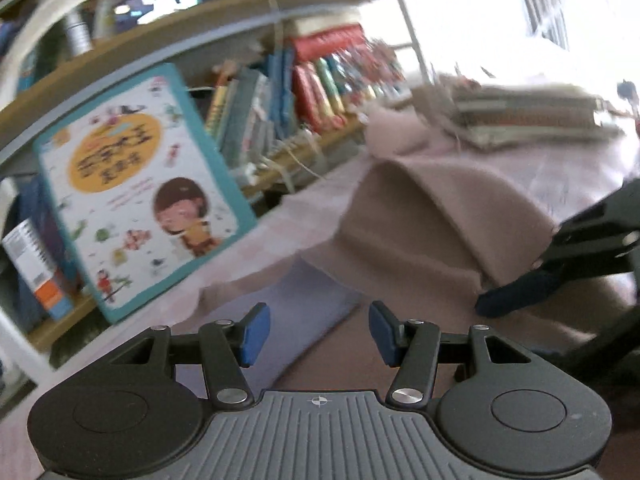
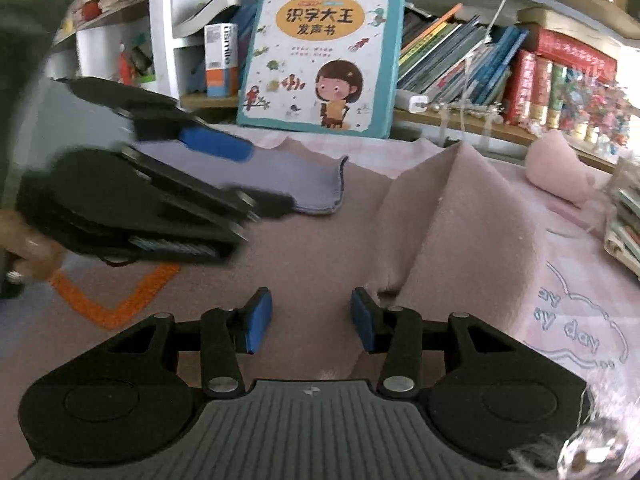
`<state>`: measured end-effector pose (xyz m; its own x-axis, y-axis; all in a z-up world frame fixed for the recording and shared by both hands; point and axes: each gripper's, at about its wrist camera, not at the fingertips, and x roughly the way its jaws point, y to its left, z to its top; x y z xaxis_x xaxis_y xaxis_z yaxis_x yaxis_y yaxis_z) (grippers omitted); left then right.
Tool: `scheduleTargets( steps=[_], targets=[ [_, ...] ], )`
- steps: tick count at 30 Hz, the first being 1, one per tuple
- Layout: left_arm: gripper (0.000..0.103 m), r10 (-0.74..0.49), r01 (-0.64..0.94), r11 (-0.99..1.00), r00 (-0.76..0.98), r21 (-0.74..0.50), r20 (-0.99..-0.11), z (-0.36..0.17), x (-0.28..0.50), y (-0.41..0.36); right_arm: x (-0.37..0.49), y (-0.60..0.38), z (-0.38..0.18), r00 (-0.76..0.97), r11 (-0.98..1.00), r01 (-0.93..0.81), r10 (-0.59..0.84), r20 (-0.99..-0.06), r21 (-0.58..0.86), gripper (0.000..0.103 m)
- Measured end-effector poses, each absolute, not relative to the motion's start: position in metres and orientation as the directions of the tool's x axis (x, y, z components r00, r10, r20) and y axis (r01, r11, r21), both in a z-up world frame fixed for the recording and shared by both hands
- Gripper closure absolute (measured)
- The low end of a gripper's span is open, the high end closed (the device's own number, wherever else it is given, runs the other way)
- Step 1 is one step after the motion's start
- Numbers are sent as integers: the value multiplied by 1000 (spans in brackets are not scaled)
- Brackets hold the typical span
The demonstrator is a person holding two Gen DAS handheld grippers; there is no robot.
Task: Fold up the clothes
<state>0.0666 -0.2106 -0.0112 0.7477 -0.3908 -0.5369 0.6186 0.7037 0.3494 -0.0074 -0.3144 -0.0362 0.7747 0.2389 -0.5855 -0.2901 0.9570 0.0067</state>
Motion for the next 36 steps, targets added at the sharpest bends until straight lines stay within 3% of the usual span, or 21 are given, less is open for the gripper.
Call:
scheduleTargets(
  steps=[5, 10, 12, 14, 17, 24, 30, 36],
  targets=[
    [67, -366, 627, 674, 743, 391, -560, -26, 76, -228, -8, -316, -37, 776, 959, -284, 240, -583, 17, 61],
    [75, -351, 621, 657, 754, 427, -555, -34, 83, -241, -9, -315, -36, 776, 959, -284, 240, -582, 17, 61],
    [89, -347, 618, 655, 756, 434, -555, -36, 86, -244, -11, -315, -36, 777, 959, -283, 239, -582, 16, 61],
    [97, -343, 619, 647, 757, 445, -555, -37, 88, -243, -11, -315, -36, 777, 959, -283, 239, -582, 15, 61],
    [98, -326, 580, 669, 791, 464, -518, -31, 94, -231, -11, -316, -36, 778, 959, -283, 240, -581, 16, 61],
    [97, -294, 425, 853, 871, 303, -393, 44, 97, -122, -11, -316, -36, 778, 959, -284, 239, -582, 14, 61],
    [97, -63, 158, 955, 935, 251, -350, 79, 94, 4, -11, -316, -36, 777, 959, -285, 238, -582, 13, 61],
    [97, 129, -39, 964, 933, 262, -335, 79, 81, 70, -9, -315, -36, 777, 959, -283, 237, -584, 12, 60]
  ],
)
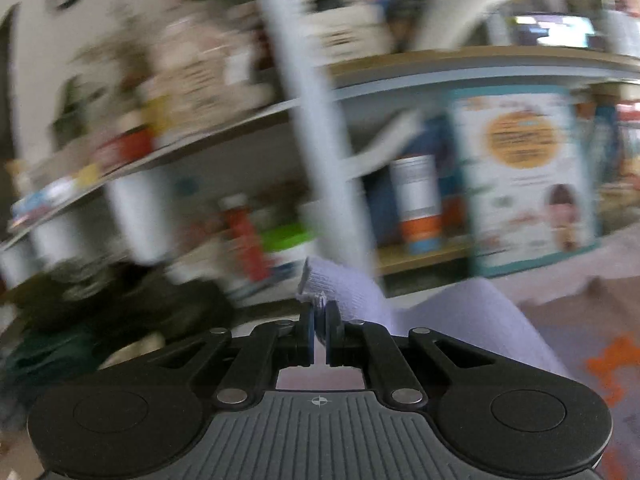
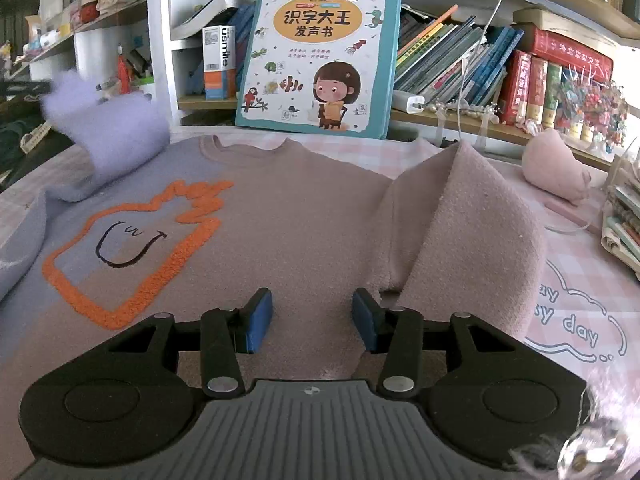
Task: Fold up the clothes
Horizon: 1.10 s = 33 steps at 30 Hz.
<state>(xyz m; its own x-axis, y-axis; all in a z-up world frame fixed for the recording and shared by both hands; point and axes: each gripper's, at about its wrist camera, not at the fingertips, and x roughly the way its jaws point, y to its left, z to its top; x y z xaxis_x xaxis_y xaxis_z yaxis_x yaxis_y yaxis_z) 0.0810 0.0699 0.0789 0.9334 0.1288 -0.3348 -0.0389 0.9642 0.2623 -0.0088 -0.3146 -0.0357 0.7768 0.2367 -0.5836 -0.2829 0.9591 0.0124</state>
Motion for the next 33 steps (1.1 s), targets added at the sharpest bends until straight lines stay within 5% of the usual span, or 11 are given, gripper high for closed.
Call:
scheduleTargets(
  steps=[7, 33],
  targets=[
    [97, 343, -262, 926, 885, 272, -315, 78, 66, 145, -6, -312, -34, 766, 960, -280, 228, -602, 8, 60],
    [93, 526, -447, 847, 785, 287, -329, 58, 48, 204, -8, -307, -34, 772, 966, -258, 210, -599, 7, 59]
  ],
)
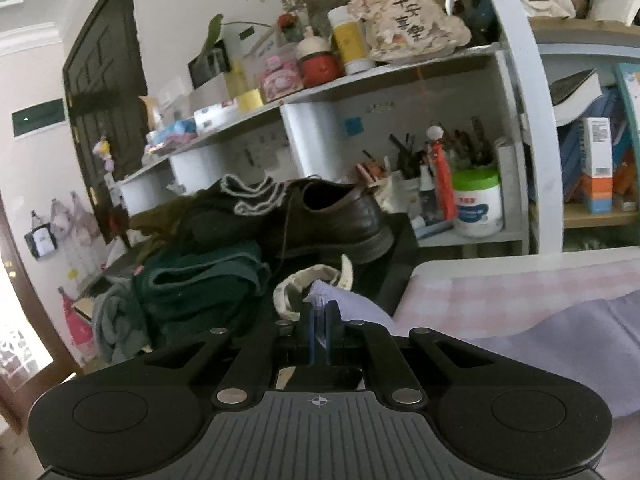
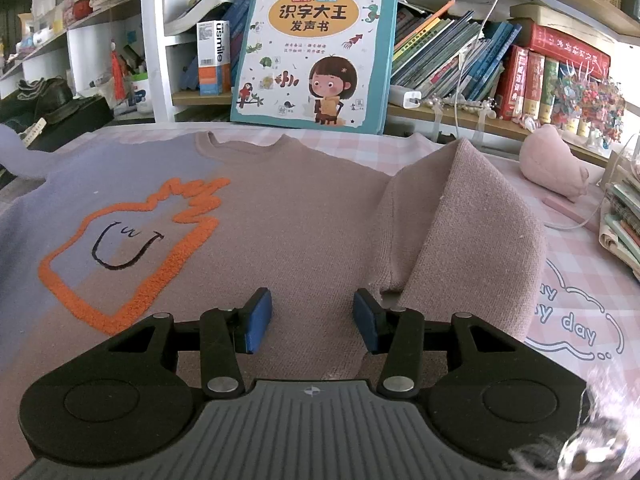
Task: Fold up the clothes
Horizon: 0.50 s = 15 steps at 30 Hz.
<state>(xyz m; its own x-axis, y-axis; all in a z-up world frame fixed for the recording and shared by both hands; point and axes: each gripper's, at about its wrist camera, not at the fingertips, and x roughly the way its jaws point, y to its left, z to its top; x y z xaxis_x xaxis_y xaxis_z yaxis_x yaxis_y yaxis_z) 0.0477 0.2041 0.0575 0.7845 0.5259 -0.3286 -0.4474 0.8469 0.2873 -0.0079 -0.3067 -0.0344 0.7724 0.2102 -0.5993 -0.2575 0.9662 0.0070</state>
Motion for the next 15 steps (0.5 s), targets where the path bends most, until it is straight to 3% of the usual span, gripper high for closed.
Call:
scheduleTargets(
  steps=[4, 6, 8, 15],
  targets=[
    [90, 516, -418, 851, 778, 318, -359, 55, 46, 200, -8, -307, -35, 775, 966, -258, 212, -596, 9, 59],
    [78, 533, -418, 836, 771, 355, -348, 55, 43, 191, -8, -307, -35, 776, 966, -257, 212, -594, 10, 59],
    [71, 438, -327, 889, 811, 320, -388, 54, 37, 169, -8, -308, -36, 776, 966, -259, 214, -594, 10, 59],
    [66, 21, 54, 989, 866, 135, -500, 48, 15, 89, -8, -312, -37, 779, 965, -261, 219, -588, 13, 59]
  ],
)
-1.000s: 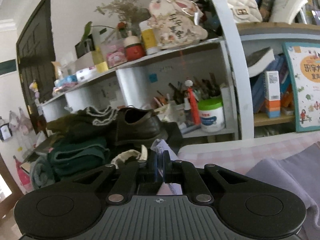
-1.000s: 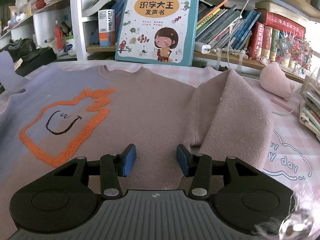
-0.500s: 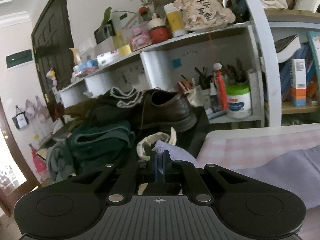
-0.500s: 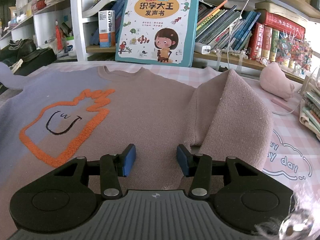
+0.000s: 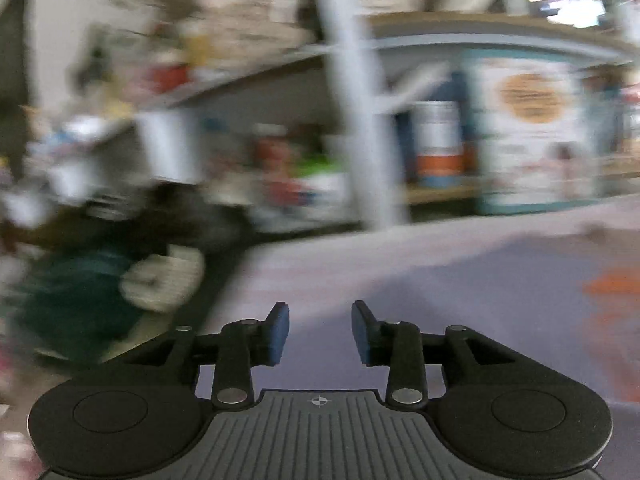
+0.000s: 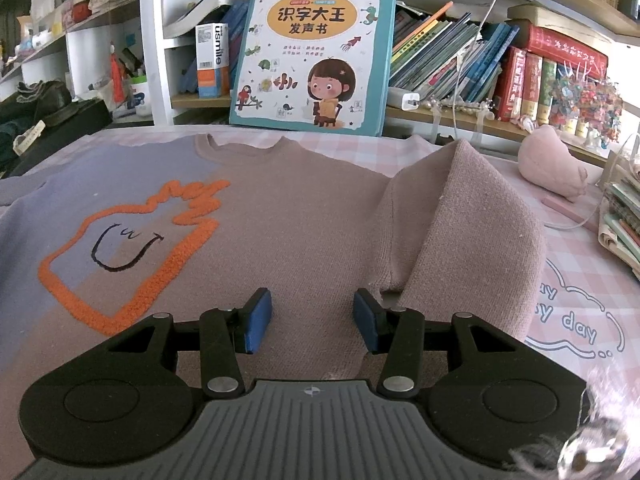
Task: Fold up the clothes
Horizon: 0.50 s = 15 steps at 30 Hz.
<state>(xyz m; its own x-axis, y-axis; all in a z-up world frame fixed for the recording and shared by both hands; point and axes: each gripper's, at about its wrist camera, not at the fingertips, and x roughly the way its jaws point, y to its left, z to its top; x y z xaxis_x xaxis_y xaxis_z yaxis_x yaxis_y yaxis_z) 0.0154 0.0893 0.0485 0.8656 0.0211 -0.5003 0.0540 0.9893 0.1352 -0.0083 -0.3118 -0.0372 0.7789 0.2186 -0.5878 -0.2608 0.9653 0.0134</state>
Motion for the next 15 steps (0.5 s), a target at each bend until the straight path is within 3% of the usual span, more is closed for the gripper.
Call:
scheduleTargets(
  steps=[3, 7, 12, 15],
  targets=[
    [55, -132, 202, 977, 837, 75, -531, 44, 8, 55, -9, -313, -37, 779, 964, -266, 224, -586, 15, 59],
    [55, -245, 339, 939, 785, 63, -569, 36, 0, 12, -9, -314, -38, 779, 961, -276, 234, -582, 17, 59],
    [55, -255, 392, 917, 714, 71, -652, 20, 0, -9, -9, -314, -37, 778, 960, -281, 239, -581, 19, 59],
    [55, -185, 340, 937, 672, 78, -718, 11, -1, 4, -9, -314, -36, 778, 959, -282, 240, -581, 18, 58]
  ],
)
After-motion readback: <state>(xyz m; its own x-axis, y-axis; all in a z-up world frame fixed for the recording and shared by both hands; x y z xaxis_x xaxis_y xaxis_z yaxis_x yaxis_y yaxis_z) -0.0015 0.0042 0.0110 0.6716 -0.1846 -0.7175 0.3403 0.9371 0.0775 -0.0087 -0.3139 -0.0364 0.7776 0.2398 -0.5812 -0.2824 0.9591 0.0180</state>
